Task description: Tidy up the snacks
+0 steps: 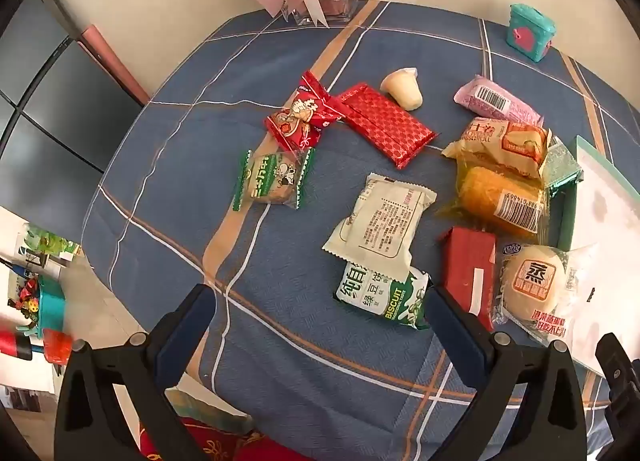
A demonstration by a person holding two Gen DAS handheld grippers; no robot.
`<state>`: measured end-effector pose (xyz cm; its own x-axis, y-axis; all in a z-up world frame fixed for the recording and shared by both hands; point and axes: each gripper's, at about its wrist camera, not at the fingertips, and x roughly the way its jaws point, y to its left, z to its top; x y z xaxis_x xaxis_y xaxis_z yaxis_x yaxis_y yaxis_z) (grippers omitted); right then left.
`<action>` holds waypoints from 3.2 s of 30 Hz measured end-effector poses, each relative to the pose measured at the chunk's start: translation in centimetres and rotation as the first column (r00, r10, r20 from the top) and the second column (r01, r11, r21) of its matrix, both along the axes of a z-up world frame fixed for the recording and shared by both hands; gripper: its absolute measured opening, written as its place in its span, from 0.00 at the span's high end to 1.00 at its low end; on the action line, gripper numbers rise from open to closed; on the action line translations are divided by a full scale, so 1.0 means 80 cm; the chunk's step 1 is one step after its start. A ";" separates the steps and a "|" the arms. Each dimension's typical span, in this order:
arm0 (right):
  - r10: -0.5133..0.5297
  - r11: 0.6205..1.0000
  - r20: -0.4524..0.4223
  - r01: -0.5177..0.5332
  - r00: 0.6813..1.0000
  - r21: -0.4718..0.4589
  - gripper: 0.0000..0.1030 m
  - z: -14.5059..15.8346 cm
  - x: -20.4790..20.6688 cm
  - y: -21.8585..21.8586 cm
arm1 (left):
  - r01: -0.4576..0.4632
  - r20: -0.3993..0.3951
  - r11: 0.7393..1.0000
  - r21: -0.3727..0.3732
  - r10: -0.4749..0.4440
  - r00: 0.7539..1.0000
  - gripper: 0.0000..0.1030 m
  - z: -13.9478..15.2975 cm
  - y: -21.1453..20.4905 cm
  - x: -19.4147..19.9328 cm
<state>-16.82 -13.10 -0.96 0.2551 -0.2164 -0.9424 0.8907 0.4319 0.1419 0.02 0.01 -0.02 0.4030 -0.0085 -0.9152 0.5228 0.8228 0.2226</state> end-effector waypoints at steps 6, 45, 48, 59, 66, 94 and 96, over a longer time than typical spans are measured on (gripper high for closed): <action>-0.004 0.999 0.001 0.004 1.000 -0.041 0.00 0.006 0.000 0.003 | 0.009 -0.011 1.000 -0.003 -0.009 1.000 0.00 0.000 -0.004 0.007; 0.003 0.992 0.083 0.007 0.997 -0.125 0.00 0.019 0.006 0.004 | 0.086 0.045 0.987 -0.134 -0.080 0.996 0.00 0.015 -0.005 -0.007; -0.002 0.993 0.082 0.012 0.997 -0.120 0.00 0.017 0.006 0.003 | 0.093 0.042 0.986 -0.141 -0.088 0.995 0.00 0.016 -0.006 -0.008; -0.001 0.994 0.066 0.008 0.998 -0.109 0.00 0.012 0.009 0.004 | 0.102 0.040 0.982 -0.158 -0.097 0.994 0.00 0.018 -0.007 -0.010; -0.002 0.994 0.066 0.009 0.998 -0.111 0.00 0.013 0.009 0.005 | 0.099 0.047 0.982 -0.160 -0.093 0.995 0.00 0.019 -0.005 -0.010; 0.042 0.993 0.056 -0.036 0.998 -0.116 0.00 0.012 0.018 0.010 | 0.114 0.061 0.974 -0.195 -0.104 0.993 0.00 0.027 -0.009 -0.014; 0.047 0.993 0.065 -0.039 0.997 -0.114 0.00 0.013 0.019 0.010 | 0.121 0.068 0.974 -0.192 -0.110 0.992 0.00 0.028 -0.010 -0.015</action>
<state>-15.33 -12.30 0.06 0.3282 -0.3074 -0.8932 0.8611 0.4861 0.1492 -1.15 -0.78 2.22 0.4400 -0.2344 -0.8669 0.6079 0.7883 0.0955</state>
